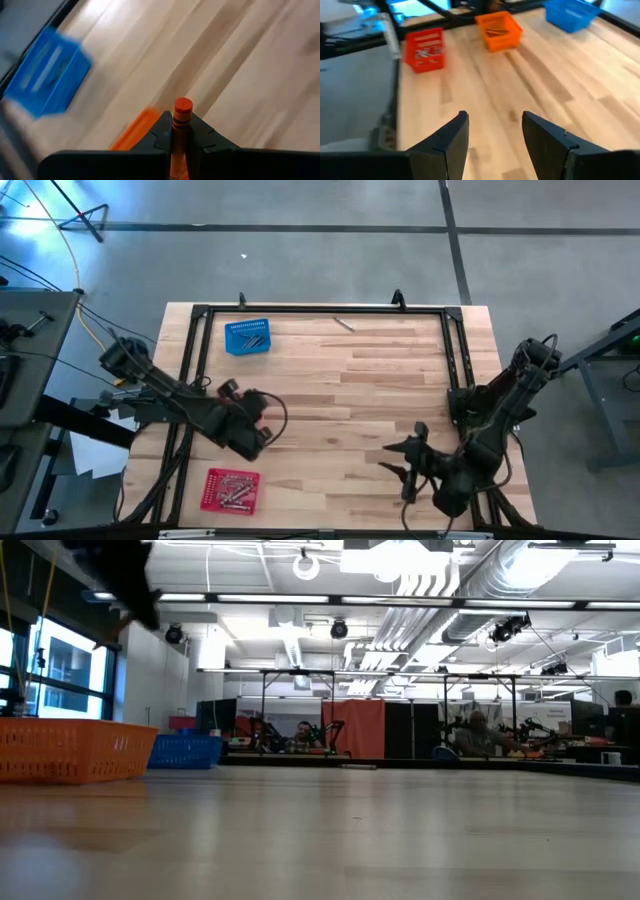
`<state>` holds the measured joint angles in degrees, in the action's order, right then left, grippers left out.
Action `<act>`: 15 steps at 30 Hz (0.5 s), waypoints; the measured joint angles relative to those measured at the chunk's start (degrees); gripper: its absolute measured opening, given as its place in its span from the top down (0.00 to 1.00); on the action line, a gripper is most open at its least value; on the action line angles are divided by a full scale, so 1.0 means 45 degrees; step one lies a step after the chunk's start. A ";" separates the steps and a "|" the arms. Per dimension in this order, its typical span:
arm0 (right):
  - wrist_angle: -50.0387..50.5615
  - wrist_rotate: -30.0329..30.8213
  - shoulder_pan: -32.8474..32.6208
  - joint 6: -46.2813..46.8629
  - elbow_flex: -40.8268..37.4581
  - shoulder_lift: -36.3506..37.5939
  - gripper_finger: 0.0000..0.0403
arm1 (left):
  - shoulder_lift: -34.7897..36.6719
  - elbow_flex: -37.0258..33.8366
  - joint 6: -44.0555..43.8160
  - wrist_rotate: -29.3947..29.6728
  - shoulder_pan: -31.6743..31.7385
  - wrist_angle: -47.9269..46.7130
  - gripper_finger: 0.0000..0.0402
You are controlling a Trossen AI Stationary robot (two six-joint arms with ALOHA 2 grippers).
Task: Sort crayons
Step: Put the orange crayon into the orange bin
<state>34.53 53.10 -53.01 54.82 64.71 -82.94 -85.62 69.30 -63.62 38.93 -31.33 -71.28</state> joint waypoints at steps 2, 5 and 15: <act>0.0526 0.0243 0.0128 0.0329 0.0000 -0.0003 0.57 | -0.0146 -0.0123 -0.1080 -0.0396 -0.0090 -0.1144 0.98; 0.0885 0.0390 0.0411 0.0385 0.0000 0.0001 0.57 | -0.0200 -0.0655 -0.1323 -0.1336 -0.0023 -0.1464 0.98; 0.0883 -0.0111 0.1058 0.0149 0.0000 0.0001 0.57 | -0.0224 -0.3229 -0.0853 -0.2974 0.0830 -0.1112 0.98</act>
<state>38.50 52.60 -48.25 55.49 64.71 -82.94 -86.63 54.77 -67.45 25.55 -27.60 -76.28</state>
